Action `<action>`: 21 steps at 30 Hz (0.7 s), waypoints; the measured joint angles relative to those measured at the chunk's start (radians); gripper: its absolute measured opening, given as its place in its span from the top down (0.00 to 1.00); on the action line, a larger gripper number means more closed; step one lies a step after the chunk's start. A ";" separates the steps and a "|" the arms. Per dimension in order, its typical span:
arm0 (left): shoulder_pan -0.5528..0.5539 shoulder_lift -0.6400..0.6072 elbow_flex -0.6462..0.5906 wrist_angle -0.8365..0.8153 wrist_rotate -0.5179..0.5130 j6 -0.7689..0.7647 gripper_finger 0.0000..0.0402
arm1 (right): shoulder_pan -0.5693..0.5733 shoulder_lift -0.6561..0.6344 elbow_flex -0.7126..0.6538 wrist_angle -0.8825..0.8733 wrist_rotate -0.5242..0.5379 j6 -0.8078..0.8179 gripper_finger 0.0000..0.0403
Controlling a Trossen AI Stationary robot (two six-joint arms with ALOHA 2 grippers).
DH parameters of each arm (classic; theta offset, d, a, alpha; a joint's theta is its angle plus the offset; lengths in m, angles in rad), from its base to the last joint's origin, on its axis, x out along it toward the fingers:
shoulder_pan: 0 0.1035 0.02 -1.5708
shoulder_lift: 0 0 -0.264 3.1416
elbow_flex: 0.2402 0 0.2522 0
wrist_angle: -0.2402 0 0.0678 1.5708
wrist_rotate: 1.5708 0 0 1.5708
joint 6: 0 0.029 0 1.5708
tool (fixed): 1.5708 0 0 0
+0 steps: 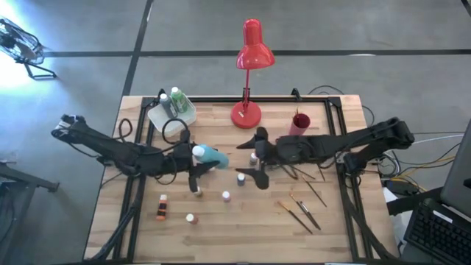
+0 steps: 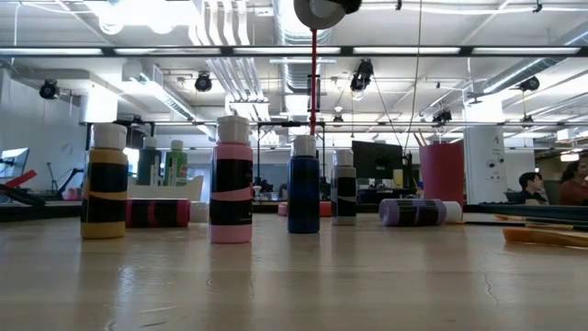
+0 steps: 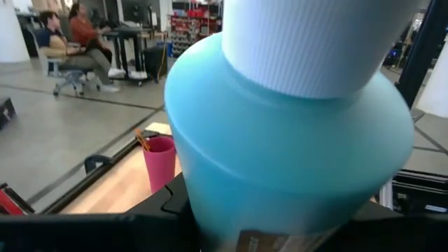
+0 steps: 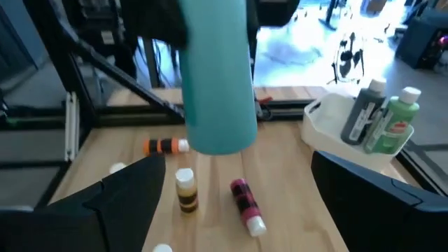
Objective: Pick & Place Paint Supplies
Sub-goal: Put the light blue paint bottle into the white bin
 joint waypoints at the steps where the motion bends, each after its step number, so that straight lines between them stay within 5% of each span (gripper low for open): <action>1: 0.000 0.000 0.009 -0.019 0.000 -0.014 0.58 | 0.000 0.014 0.023 -0.034 0.000 -0.004 0.13; 12: 0.000 -0.001 0.074 -0.180 0.019 -0.070 0.58 | -0.001 0.088 0.144 -0.150 0.001 -0.016 0.17; 21: 0.001 0.000 0.075 -0.170 0.026 -0.064 0.58 | -0.001 0.115 0.138 0.003 -0.004 -0.017 0.10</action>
